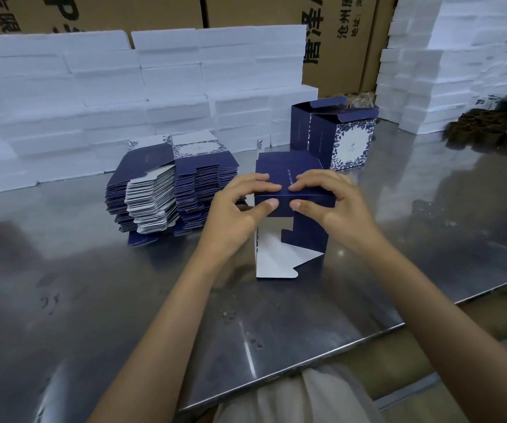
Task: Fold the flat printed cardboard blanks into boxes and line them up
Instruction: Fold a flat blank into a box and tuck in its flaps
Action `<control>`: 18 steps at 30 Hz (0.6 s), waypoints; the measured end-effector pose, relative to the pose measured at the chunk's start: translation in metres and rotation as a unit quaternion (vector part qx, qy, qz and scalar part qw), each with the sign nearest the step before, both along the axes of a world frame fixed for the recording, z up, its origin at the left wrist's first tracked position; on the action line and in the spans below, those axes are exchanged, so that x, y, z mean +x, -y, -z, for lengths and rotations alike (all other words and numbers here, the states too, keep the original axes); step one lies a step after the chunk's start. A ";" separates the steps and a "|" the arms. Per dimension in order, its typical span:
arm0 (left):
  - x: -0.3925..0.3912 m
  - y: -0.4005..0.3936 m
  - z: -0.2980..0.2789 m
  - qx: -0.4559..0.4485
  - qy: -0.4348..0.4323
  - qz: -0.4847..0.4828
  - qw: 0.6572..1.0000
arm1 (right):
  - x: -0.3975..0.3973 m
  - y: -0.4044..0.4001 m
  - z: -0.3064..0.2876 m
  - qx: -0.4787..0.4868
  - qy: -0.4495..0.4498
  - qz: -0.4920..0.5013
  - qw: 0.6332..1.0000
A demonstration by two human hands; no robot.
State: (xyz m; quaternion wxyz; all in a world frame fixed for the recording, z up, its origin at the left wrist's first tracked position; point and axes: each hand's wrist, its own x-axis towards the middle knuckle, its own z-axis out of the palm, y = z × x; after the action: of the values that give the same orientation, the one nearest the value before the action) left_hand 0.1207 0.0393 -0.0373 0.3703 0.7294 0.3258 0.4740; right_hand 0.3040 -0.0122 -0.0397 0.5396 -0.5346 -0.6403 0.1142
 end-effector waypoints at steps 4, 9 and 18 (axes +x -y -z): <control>0.004 0.007 0.001 0.013 0.009 -0.003 1.000 | -0.004 0.005 0.004 0.004 -0.035 -0.001 0.999; 0.009 0.011 0.005 0.007 0.046 -0.021 0.999 | -0.011 0.005 0.005 0.017 -0.094 0.007 0.995; -0.001 0.004 0.000 -0.007 0.038 0.005 0.999 | 0.005 0.010 -0.002 -0.011 -0.103 -0.047 0.993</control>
State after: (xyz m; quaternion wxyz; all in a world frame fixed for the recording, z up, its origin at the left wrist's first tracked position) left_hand 0.1192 0.0355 -0.0373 0.3902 0.7096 0.3109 0.4975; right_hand 0.3088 -0.0222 -0.0375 0.5911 -0.4949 -0.6043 0.2012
